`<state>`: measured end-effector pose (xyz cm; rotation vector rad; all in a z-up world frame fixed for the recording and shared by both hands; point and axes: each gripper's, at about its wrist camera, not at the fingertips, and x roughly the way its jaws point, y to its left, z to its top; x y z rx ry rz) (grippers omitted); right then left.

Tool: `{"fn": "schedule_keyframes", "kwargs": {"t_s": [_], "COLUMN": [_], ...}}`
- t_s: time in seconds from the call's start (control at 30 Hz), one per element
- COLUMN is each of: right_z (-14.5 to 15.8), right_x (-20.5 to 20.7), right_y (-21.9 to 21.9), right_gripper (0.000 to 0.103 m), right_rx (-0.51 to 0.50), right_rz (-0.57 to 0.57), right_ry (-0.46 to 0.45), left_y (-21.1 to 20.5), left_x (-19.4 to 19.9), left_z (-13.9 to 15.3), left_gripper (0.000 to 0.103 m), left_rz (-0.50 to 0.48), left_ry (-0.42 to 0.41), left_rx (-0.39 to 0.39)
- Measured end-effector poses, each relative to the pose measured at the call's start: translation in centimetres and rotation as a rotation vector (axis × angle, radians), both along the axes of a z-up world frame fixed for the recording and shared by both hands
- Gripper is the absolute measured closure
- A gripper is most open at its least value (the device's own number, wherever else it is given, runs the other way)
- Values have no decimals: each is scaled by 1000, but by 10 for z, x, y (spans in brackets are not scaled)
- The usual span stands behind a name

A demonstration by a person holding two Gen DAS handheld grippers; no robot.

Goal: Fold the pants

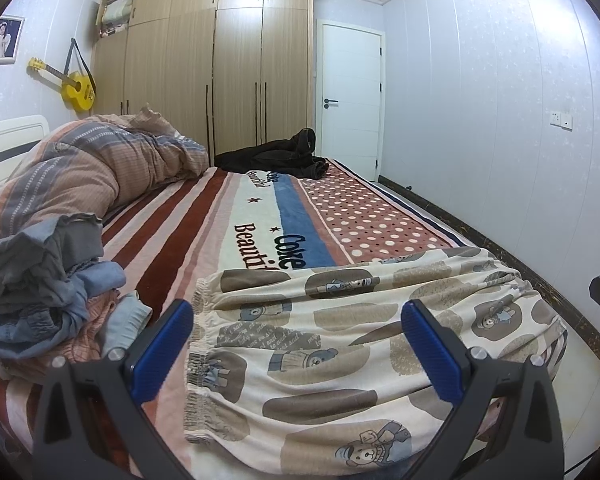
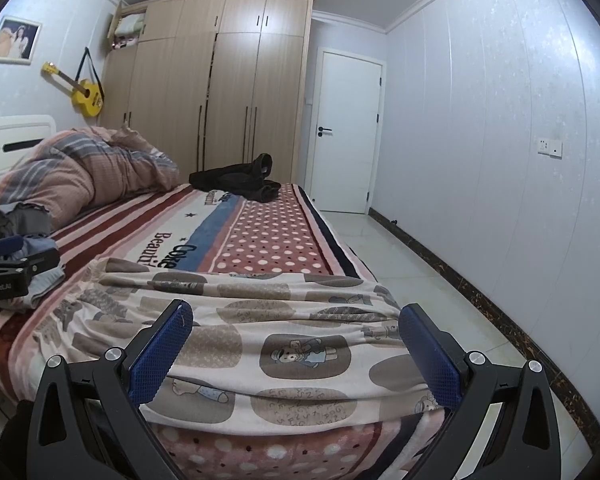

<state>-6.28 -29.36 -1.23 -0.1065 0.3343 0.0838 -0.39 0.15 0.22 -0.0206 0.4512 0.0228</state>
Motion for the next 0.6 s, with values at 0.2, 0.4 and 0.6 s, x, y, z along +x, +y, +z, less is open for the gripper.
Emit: {"fn": "schedule_keyframes", "kwargs": {"t_s": [0.2,0.4,0.6], "right_z": [-3,-4,-5], "right_x": [-2,2,5], "right_y": [-3,-6,-8], "right_gripper": [1,1,1], "right_rx": [9,14,23], "right_rz": [-12,-13,-26], "right_ry": [11,17,17], "left_y": [1,1,1], "left_x": [-2,-2,-1], "left_z": [0,0,-1], "left_gripper": [1,1,1], "left_rz": [-1,-4,-9], "left_ry": [-5,-7,-4], "left_rx": [-2,-1,-3]}}
